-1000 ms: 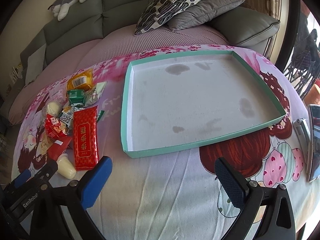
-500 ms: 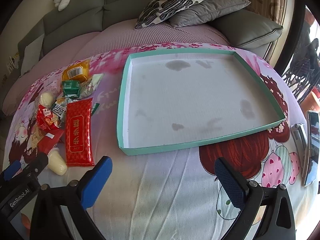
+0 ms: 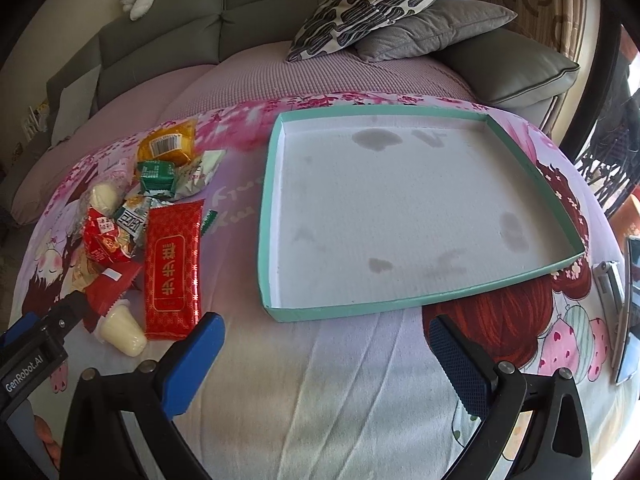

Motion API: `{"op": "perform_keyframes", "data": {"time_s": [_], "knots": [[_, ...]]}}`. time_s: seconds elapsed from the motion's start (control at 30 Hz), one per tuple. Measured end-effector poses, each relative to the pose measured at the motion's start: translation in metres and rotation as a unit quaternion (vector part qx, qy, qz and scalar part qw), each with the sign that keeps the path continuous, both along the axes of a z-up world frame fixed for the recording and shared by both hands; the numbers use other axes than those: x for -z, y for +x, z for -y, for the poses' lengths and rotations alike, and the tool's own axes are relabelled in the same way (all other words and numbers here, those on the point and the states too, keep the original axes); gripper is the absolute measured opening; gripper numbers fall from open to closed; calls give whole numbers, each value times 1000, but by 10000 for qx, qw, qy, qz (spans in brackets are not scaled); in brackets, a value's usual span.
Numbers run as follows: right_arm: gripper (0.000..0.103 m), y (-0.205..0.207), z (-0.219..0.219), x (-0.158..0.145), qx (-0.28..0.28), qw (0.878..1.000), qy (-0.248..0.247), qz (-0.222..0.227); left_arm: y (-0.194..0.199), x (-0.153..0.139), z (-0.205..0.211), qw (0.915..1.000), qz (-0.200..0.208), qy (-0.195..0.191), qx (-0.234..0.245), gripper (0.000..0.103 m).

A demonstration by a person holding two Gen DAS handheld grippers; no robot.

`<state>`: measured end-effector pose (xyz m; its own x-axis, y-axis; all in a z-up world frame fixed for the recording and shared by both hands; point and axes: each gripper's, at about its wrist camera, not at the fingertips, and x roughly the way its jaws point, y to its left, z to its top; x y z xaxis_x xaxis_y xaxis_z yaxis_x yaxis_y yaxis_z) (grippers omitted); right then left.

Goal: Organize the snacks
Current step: 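Grasp the red gold-lettered packet with the right gripper while the left grasps the dark red box pack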

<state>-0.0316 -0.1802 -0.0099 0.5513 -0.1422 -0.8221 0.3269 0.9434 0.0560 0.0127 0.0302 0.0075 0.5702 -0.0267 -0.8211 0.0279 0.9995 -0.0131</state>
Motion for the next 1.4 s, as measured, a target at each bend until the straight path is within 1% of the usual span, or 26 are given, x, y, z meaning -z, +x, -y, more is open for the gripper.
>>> {"op": "perform_keyframes", "data": {"time_s": [0.07, 0.17, 0.27, 0.33, 0.4, 0.43, 0.53, 0.57, 0.7, 1.0, 1.03, 1.07, 1.1, 1.13, 1.23, 1.3, 1.33, 1.37, 1.4], "knots": [[103, 5, -10, -2, -188, 9998, -14, 80, 3, -1, -8, 9999, 5, -80, -95, 103], [103, 14, -24, -8, -460, 9986, 10, 256, 8, 1, -16, 9996, -115, -216, -152, 103], [103, 23, -35, -11, -673, 9970, 91, 363, 12, 6, -20, 9988, -320, -342, -168, 103], [103, 28, -41, -11, -749, 9965, 48, 377, 15, 11, -20, 9973, -508, -519, -122, 103], [103, 31, -44, -10, -829, 9958, 43, 373, 18, 13, -23, 9962, -592, -607, -188, 102], [103, 33, -45, -8, -859, 9957, 72, 344, 21, 13, -26, 9953, -613, -726, -209, 102], [102, 39, -49, -3, -966, 9949, 129, 265, 27, 15, -38, 9882, -746, -1289, -361, 102], [101, 40, -51, -2, -1014, 9944, 131, 253, 28, 14, -40, 9868, -751, -1379, -394, 102], [96, 47, -61, 1, -1219, 9921, 154, 245, 33, 11, -34, 9857, -758, -1468, -330, 102], [87, 62, -78, 19, -1499, 9887, 36, -35, 48, 27, -17, 9796, -1248, -1561, -199, 101], [87, 64, -79, 20, -1511, 9885, 20, -52, 50, 28, -15, 9792, -1284, -1562, -188, 97], [85, 65, -80, 22, -1516, 9884, 1, -66, 51, 30, -13, 9787, -1319, -1565, -167, 89], [82, 67, -81, 23, -1524, 9883, -27, -79, 53, 32, -11, 9779, -1375, -1568, -146, 87], [81, 69, -81, 24, -1530, 9882, -34, -95, 54, 35, -9, 9767, -1430, -1596, -138, 85], [78, 75, -83, 29, -1520, 9883, -19, -146, 56, 40, -8, 9749, -1524, -1615, -172, 83], [71, 77, -84, 32, -1540, 9878, -18, -214, 58, 42, -6, 9738, -1565, -1642, -152, 81], [69, 77, -85, 34, -1562, 9874, -18, -251, 59, 44, -5, 9722, -1609, -1695, -133, 75], [66, 77, -86, 35, -1585, 9870, -22, -270, 59, 46, -4, 9700, -1655, -1779, -102, 69], [62, 77, -87, 36, -1603, 9866, -26, -287, 59, 47, -3, 9687, -1693, -1812, -89, 69]]}}
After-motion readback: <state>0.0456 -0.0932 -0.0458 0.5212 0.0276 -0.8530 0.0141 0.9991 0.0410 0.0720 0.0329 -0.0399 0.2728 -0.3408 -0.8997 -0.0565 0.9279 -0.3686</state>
